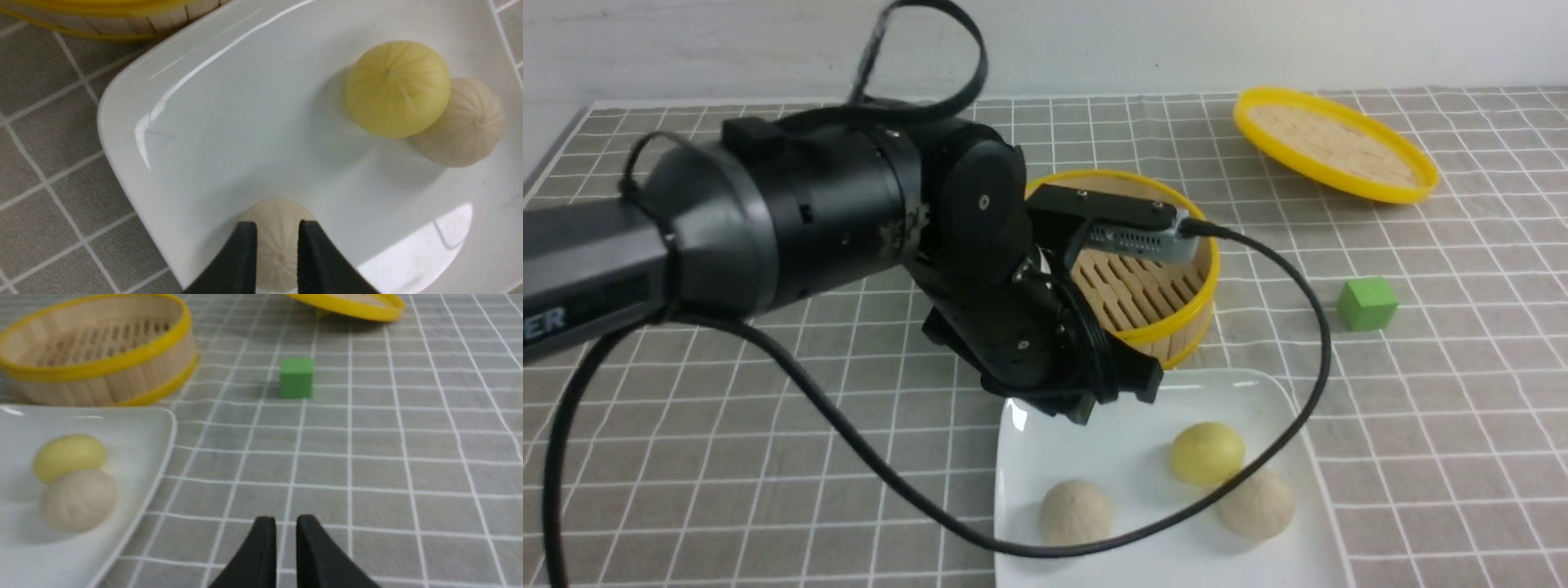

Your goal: Put the steamed buns into the plate on the grey tablecloth.

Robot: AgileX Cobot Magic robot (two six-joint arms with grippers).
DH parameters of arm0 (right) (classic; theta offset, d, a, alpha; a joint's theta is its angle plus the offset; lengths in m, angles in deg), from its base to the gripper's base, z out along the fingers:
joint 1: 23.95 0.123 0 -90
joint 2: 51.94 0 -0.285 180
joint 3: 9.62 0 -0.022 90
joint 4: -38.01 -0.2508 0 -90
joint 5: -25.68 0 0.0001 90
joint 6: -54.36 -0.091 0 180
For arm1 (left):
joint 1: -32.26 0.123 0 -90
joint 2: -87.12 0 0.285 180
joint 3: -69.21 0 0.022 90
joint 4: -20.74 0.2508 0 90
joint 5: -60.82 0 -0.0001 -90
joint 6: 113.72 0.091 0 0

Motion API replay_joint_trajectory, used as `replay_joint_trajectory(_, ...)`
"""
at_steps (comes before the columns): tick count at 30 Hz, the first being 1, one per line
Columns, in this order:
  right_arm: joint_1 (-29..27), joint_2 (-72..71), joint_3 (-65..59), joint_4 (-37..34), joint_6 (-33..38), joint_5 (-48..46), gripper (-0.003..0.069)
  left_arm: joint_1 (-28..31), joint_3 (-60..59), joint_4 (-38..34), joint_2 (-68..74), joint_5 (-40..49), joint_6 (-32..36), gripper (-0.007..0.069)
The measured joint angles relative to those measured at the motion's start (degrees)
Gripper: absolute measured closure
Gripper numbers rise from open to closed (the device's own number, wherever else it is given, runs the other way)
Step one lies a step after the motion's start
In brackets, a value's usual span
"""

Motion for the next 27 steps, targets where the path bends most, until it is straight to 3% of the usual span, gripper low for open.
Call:
replay_joint_trajectory(10,-5.5,0.0,-2.7,3.2,0.0,1.9,0.0545,0.0,0.0,10.3,-16.5,3.9,-0.5,0.0620)
replay_joint_trajectory(20,-7.2,0.0,-2.7,3.5,0.0,2.1,0.0534,0.0,-4.0,15.8,-45.6,16.2,-8.1,0.0622)
replay_joint_trajectory(23,-7.2,0.0,-2.7,3.5,0.0,2.1,0.0529,0.0,-13.8,16.0,-56.3,11.8,-13.1,0.0622)
replay_joint_trajectory(27,-7.2,0.0,-2.7,3.6,0.0,2.1,0.0526,0.0,-31.1,16.8,-66.8,-4.7,-18.9,0.0622)
